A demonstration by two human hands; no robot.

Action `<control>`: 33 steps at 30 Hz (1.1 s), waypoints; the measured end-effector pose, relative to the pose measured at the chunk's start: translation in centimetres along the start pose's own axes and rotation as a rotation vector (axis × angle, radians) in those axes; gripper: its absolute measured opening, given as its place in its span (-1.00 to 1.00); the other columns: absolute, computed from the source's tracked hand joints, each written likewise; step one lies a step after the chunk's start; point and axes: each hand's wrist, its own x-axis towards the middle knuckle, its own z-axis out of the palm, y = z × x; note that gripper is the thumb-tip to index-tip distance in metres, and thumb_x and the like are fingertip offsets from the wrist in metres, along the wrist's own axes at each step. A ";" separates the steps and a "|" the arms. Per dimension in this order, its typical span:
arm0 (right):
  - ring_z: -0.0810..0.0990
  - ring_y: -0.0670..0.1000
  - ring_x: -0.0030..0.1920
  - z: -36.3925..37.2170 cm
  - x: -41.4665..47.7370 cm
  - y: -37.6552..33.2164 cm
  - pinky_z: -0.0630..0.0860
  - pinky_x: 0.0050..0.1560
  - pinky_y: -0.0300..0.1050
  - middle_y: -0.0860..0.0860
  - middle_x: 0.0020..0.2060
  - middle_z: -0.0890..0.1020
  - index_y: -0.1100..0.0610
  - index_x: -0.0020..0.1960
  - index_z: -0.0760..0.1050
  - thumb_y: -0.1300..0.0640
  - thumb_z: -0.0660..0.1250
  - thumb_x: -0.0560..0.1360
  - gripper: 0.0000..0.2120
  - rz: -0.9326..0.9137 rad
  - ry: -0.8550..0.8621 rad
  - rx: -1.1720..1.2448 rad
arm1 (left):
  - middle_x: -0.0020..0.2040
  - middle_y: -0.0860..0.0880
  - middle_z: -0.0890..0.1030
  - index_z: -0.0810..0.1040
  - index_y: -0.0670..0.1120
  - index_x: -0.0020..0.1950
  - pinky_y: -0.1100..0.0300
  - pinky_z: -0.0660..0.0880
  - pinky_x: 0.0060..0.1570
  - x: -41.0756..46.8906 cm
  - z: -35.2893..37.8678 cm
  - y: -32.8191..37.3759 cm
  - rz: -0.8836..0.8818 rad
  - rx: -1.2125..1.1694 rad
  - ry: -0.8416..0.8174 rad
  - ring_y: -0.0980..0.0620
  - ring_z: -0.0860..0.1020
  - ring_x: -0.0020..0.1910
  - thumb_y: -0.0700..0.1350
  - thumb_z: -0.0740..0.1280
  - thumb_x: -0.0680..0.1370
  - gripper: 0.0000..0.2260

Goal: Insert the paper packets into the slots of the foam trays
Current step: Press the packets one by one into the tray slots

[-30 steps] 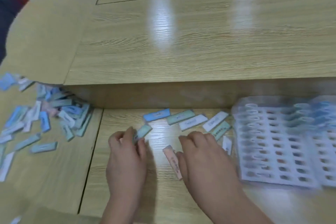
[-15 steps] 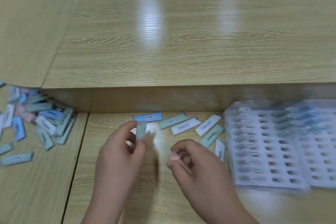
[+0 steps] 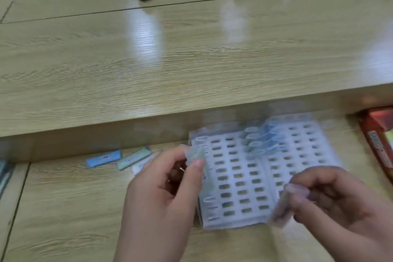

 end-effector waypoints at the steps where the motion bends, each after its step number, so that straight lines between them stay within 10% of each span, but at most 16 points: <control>1: 0.69 0.20 -0.33 -1.3 0.5 0.6 0.57 -0.33 -0.26 0.21 -0.35 0.68 0.11 -0.10 0.59 0.15 0.51 0.29 -0.79 0.003 0.047 0.020 | -0.25 0.09 0.66 0.63 0.25 -0.02 0.25 0.52 -0.43 0.0 1.0 0.3 0.005 -0.016 -0.010 0.12 0.58 -0.37 0.20 0.31 0.43 -0.81; 8: 0.74 0.17 -0.16 -7.5 3.8 2.4 0.64 -0.18 -0.16 0.15 -0.20 0.72 0.09 0.05 0.53 -0.21 0.49 0.39 -0.57 -0.002 0.085 0.029 | -0.41 0.10 0.56 0.49 0.34 -0.02 0.20 0.51 -0.40 -0.3 6.7 0.8 0.019 0.243 -0.097 0.12 0.51 -0.46 0.12 0.40 0.46 -0.84; 18: 0.73 -0.06 -0.17 -7.5 5.6 3.3 0.58 -0.23 -0.31 0.00 -0.21 0.74 -0.09 -0.08 0.56 0.04 0.40 0.36 -0.87 0.008 -0.034 0.035 | -0.33 0.19 0.60 0.45 0.40 -0.14 0.01 0.60 -0.36 -0.7 9.8 0.6 -0.045 0.463 -0.036 0.19 0.59 -0.38 0.01 0.41 0.48 -0.75; 25: 0.72 -0.01 -0.10 -9.3 7.1 4.0 0.62 -0.28 0.02 0.01 -0.15 0.73 -0.01 -0.04 0.56 0.01 0.41 0.38 -0.83 0.018 -0.010 -0.002 | -0.29 0.27 0.56 0.59 0.26 -0.04 0.30 0.47 -0.40 -0.3 10.6 0.9 0.001 0.510 -0.036 0.25 0.57 -0.31 0.00 0.41 0.49 -0.86; 33: 0.70 -0.11 -0.12 -9.3 9.2 4.5 0.60 -0.19 -0.31 -0.11 -0.16 0.72 -0.11 -0.08 0.59 0.03 0.45 0.39 -0.88 -0.010 0.065 -0.054 | -0.12 0.25 0.60 0.67 0.08 -0.08 0.42 0.40 -0.35 -0.1 10.7 0.2 0.128 0.590 -0.079 0.28 0.48 -0.31 -0.16 0.53 0.41 -0.83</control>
